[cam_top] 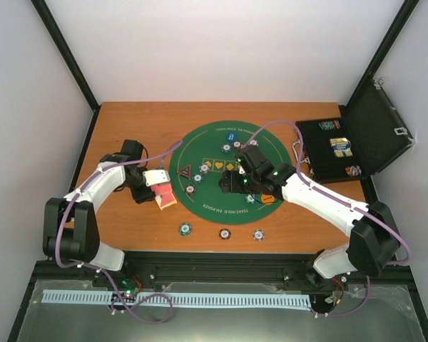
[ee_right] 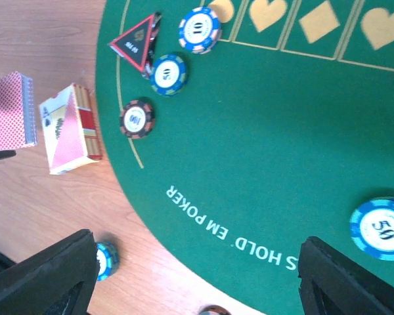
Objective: Distribute texas hold em gaming equipment
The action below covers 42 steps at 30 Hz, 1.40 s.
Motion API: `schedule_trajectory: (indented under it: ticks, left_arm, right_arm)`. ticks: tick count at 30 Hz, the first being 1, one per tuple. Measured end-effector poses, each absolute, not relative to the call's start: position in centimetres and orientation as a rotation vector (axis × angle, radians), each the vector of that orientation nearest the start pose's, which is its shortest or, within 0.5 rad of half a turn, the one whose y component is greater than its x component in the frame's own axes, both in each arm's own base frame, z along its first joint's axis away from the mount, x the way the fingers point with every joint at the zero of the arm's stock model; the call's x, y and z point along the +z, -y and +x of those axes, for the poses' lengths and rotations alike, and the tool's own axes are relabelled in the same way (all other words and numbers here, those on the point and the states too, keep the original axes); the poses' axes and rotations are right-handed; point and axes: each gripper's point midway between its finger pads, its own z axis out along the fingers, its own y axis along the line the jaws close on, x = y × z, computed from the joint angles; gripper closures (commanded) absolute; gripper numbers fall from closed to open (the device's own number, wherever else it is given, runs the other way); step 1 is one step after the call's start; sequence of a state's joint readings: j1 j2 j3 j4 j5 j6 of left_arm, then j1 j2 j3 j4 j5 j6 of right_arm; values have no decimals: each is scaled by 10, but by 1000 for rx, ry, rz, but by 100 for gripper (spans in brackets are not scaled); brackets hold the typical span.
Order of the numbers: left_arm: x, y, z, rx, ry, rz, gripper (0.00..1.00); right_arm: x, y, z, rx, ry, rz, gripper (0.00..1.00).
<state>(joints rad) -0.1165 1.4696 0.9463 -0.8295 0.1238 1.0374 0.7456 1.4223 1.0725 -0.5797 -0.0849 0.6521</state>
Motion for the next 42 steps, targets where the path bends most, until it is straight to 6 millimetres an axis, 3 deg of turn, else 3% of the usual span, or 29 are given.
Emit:
schedule_trajectory:
  ticks: [7, 16, 21, 26, 42]
  left_arm:
    - [92, 65, 276, -105, -2379, 1584, 97]
    - [118, 85, 253, -153, -2306, 1610, 98]
    - [132, 94, 243, -147, -2255, 1632, 98]
    - [137, 96, 236, -157, -2252, 1639, 98]
    - [154, 108, 229, -173, -2199, 1677, 98]
  right_arm:
    - [159, -297, 261, 844, -2597, -194, 17]
    - [158, -377, 238, 1183, -2576, -313, 17]
    - [164, -406, 230, 1346, -2544, -349, 17]
    - [180, -422, 227, 1486, -2470, -357, 19]
    - [177, -443, 230, 1682, -2416, -304, 29]
